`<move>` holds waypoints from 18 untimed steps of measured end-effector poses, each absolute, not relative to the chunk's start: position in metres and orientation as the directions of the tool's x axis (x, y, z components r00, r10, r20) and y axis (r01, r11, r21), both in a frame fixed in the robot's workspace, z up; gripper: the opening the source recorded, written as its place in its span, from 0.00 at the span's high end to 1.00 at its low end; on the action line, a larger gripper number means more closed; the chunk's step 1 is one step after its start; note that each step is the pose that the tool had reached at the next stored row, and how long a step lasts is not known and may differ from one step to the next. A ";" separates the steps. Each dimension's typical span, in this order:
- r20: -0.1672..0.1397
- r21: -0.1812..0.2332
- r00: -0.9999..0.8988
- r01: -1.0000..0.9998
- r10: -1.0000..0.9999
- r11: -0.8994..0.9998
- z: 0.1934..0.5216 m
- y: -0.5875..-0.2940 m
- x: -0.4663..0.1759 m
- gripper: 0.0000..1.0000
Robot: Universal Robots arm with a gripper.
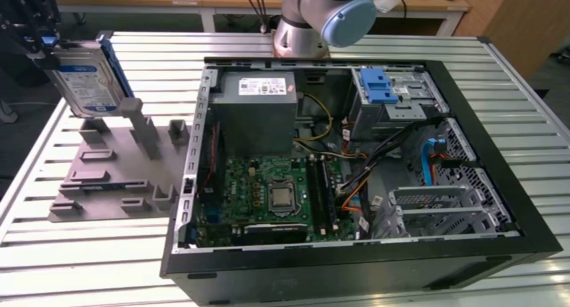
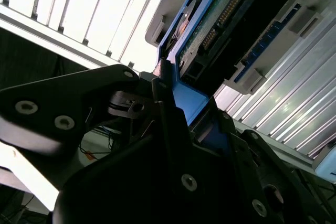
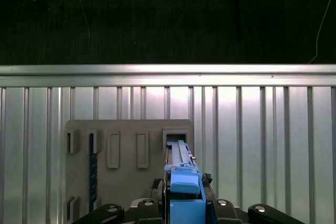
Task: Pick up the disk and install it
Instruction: 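Pick up the disk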
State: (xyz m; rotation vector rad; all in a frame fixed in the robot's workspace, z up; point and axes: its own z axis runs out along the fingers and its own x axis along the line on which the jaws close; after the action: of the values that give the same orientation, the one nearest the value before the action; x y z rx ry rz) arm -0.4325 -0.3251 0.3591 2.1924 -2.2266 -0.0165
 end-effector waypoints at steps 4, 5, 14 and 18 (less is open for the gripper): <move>0.005 0.019 -0.015 -1.000 -1.000 0.016 0.361 -0.325 -0.433 0.64; 0.005 0.019 -0.015 -1.000 -1.000 0.016 0.361 -0.325 -0.433 0.64; 0.005 0.019 -0.015 -1.000 -1.000 0.016 0.364 -0.325 -0.433 0.64; 0.004 0.019 -0.015 -1.000 -1.000 0.016 0.365 -0.325 -0.433 0.64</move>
State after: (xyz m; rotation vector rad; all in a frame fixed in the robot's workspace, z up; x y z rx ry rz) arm -0.4325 -0.3251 0.3655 2.1924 -2.2266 -0.0165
